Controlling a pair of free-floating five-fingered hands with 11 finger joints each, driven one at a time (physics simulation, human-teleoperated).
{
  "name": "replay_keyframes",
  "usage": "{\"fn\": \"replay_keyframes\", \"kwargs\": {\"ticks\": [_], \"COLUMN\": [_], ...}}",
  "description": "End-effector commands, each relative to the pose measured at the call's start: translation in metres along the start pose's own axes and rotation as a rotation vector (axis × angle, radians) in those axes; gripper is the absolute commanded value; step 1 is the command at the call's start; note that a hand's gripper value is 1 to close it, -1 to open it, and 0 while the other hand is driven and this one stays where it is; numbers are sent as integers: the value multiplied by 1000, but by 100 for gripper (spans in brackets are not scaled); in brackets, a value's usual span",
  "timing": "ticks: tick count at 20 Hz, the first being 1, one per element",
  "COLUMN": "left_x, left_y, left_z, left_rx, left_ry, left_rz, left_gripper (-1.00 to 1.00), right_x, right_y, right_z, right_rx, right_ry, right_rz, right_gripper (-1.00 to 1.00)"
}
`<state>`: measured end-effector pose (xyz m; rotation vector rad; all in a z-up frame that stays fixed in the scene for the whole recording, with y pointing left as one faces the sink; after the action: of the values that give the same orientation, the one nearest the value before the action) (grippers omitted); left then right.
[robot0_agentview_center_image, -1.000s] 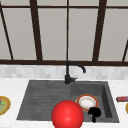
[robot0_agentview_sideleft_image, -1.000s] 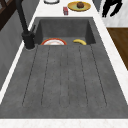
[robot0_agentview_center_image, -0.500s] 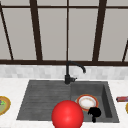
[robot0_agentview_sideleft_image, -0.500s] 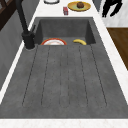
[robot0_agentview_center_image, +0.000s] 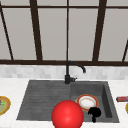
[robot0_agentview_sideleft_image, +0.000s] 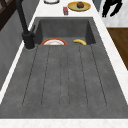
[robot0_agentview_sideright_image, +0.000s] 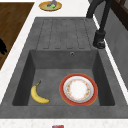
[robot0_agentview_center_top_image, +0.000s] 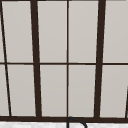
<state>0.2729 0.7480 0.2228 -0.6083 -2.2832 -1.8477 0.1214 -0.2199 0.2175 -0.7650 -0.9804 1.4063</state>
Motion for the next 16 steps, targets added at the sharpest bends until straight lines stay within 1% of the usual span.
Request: {"fn": "replay_keyframes", "kwargs": {"ticks": [1, 4, 6, 8, 10, 12, 14, 15, 16], "left_x": [8, 18, 27, 35, 40, 44, 47, 51, 52], "left_y": [7, 8, 8, 9, 11, 15, 20, 25, 28], "left_z": [-19, -31, -38, -47, -56, -65, -76, -82, -87], "left_rx": [-93, -123, -141, -160, -180, -198, -212, -211, -218], "left_ry": [44, 57, 66, 75, 82, 92, 94, 94, 98], "left_rz": [9, 24, 44, 49, 42, 46, 34, 33, 34], "left_gripper": [-100, -100, -100, -100, -100, -100, -100, -100, -100], "right_x": [0, 0, 0, 0, 0, 0, 0, 0, 0], "right_y": [0, 0, 0, 0, 0, 0, 0, 0, 0], "right_z": [0, 0, 0, 0, 0, 0, 0, 0, 0], "right_rx": [0, 0, 0, 0, 0, 0, 0, 0, 0], "right_ry": [0, 0, 0, 0, 0, 0, 0, 0, 0], "right_rz": [0, 0, 0, 0, 0, 0, 0, 0, 0], "right_gripper": [0, 0, 0, 0, 0, 0, 0, 0, 0]}}
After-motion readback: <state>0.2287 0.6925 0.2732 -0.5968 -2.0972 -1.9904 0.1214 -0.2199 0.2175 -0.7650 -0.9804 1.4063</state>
